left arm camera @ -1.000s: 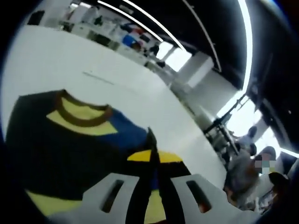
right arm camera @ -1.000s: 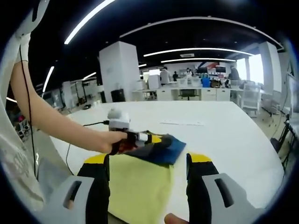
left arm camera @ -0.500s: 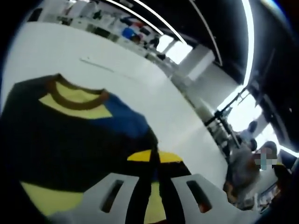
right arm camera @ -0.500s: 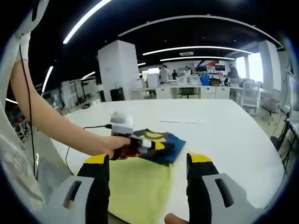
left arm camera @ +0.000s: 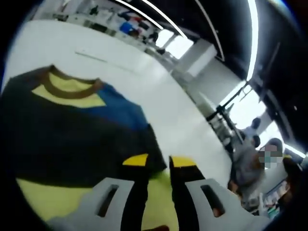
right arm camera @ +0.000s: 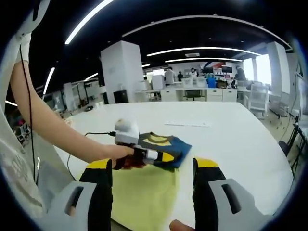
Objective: Fold the garment on the visible template until the final outline fits inside the template.
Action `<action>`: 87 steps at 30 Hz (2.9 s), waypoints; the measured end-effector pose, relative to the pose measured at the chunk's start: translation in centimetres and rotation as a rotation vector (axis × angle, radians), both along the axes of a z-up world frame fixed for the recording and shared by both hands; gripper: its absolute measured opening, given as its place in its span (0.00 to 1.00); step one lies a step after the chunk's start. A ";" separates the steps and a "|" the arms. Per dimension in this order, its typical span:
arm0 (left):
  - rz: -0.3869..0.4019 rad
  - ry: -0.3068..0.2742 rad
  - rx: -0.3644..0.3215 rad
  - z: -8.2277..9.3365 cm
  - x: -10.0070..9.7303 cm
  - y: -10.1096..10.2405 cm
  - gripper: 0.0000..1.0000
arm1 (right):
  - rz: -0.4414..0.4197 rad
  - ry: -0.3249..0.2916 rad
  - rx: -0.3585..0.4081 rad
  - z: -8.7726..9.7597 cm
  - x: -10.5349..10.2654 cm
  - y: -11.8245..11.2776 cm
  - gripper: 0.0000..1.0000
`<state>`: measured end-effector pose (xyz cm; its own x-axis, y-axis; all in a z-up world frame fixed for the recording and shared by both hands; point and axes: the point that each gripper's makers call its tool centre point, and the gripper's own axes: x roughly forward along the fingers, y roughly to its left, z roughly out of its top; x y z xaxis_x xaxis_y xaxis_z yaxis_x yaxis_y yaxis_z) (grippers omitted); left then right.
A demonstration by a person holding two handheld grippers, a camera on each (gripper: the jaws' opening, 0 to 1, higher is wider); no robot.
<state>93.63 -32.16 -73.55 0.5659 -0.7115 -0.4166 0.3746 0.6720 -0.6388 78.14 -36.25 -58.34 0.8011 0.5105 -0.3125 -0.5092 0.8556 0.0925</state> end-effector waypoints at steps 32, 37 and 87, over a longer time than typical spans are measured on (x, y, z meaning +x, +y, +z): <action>-0.186 -0.464 0.116 9.6 -5.4 4.1 1.00 | 0.048 -0.040 0.034 0.9 0.6 1.7 0.70; -0.154 -0.449 0.120 10.1 -7.6 7.6 1.00 | 0.068 -0.038 0.032 0.9 0.6 2.3 0.71; 0.178 -0.206 0.173 9.7 -17.8 23.3 0.96 | 0.119 0.109 0.017 -3.5 -2.1 3.8 0.75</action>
